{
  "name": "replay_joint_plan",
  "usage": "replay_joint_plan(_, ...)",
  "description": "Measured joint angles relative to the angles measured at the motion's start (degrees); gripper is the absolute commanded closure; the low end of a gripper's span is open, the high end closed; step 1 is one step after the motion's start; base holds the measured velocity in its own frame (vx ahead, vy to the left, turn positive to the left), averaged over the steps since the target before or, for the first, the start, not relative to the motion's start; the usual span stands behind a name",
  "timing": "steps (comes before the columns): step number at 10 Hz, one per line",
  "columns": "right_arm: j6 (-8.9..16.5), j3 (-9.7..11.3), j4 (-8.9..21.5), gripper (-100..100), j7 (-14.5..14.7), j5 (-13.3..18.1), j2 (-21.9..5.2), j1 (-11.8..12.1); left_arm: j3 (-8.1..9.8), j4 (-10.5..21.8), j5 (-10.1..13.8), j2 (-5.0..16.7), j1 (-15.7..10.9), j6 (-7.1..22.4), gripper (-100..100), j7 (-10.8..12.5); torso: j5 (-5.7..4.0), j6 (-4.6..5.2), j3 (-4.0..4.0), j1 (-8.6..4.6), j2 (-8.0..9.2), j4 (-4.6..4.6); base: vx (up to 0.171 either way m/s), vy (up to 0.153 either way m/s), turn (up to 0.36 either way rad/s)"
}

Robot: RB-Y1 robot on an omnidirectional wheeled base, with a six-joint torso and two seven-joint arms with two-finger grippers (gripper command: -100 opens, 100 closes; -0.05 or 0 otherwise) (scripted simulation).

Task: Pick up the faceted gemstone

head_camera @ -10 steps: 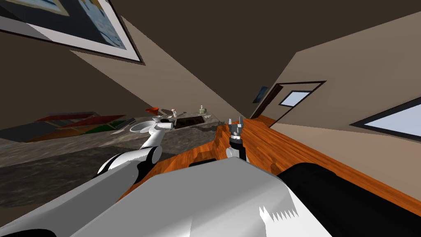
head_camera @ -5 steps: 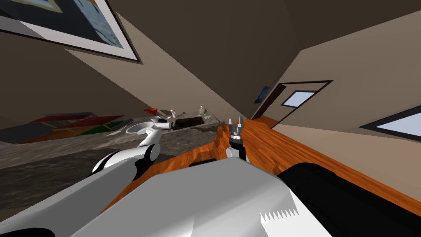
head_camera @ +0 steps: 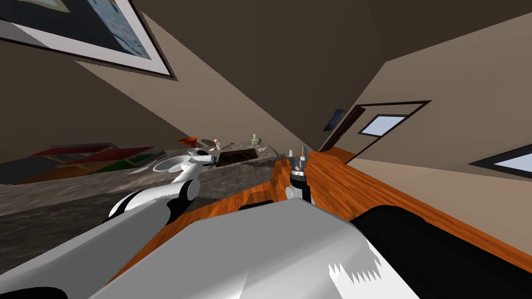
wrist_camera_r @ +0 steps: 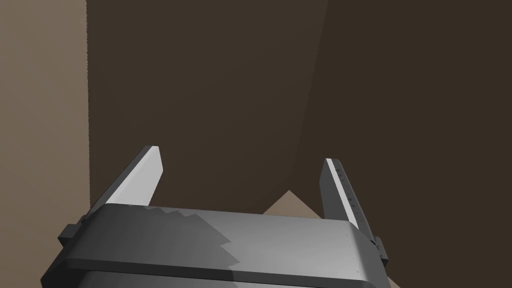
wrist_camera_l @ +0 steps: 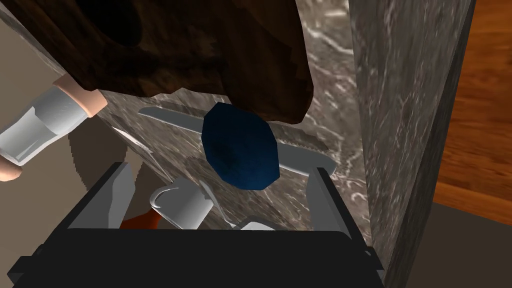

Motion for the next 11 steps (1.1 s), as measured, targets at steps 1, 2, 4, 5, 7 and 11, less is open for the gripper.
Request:
replay_joint_plan(1, 0.0, 0.0, 0.0, 0, 0.0, 0.0, 0.0, 0.0, 0.11, 1.4, -0.3, 0.2, -0.6, 0.4, -100, 0.0, 0.00, 0.01, 0.05, 0.02, 0.09, 0.02, 0.025, -0.013, 0.004)
replay_joint_plan(2, 0.0, 0.0, 0.0, 0, 0.0, 0.0, 0.0, 0.0, 0.11, 1.6, -0.3, 0.2, -0.6, 0.4, 0, 0.0, 0.02, 0.00, 0.13, 0.09, 0.23, 0.05, 0.006, -0.003, -0.001)
replay_joint_plan(4, 0.0, 0.0, 0.0, 0, 0.0, 0.0, 0.0, 0.0, -0.05, 1.1, -0.3, -0.1, 0.1, 0.1, -100, 0.2, 0.05, -0.01, 0.15, 0.24, 0.24, 0.06, 0.060, 0.037, -0.002)
replay_joint_plan(5, 0.0, 0.0, 0.0, 0, 0.0, 0.0, 0.0, 0.0, -0.24, 2.1, -0.4, -0.1, 0.2, -0.9, -100, 0.5, 0.07, -0.01, 0.10, 0.31, 0.16, 0.04, 0.031, 0.019, -0.003)
replay_joint_plan(7, 0.0, 0.0, 0.0, 0, 0.0, 0.0, 0.0, 0.0, -0.25, 2.3, -0.4, -0.1, 0.2, -1.1, 100, 0.6, 0.03, 0.07, 0.20, 0.18, 0.30, 0.12, 0.001, 0.002, 0.006)
replay_joint_plan(11, 0.0, 0.0, 0.0, 0, 0.0, 0.0, 0.0, 0.0, -0.21, 2.2, -0.3, -0.1, 0.1, -1.2, 0, 0.7, 0.00, 0.04, 0.18, 0.09, 0.34, 0.06, 0.001, 0.000, -0.003)
